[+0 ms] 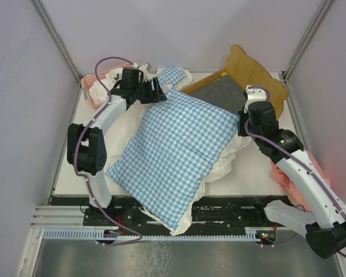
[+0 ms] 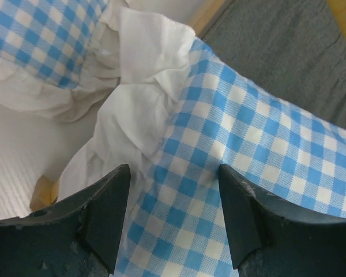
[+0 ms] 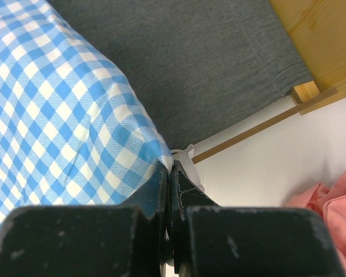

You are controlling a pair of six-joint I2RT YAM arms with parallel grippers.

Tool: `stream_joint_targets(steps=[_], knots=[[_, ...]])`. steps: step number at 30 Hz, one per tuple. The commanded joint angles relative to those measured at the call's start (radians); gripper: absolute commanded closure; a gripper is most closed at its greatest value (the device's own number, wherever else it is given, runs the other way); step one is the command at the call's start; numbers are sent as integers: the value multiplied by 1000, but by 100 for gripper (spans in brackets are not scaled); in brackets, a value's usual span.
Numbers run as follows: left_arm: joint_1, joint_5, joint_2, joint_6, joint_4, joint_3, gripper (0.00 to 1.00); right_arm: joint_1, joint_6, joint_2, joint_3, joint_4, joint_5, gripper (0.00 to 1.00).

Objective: Set up the pet bed
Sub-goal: Place the mattress on the bed frame.

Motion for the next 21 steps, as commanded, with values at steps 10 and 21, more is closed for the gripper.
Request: stream_joint_targets(steps=[10, 21], knots=[[-27, 93, -145, -3, 99, -40, 97, -4, -2, -104, -108, 110, 50, 98], [-27, -21, -321, -64, 348, -18, 97, -4, 67, -227, -82, 160, 118, 98]])
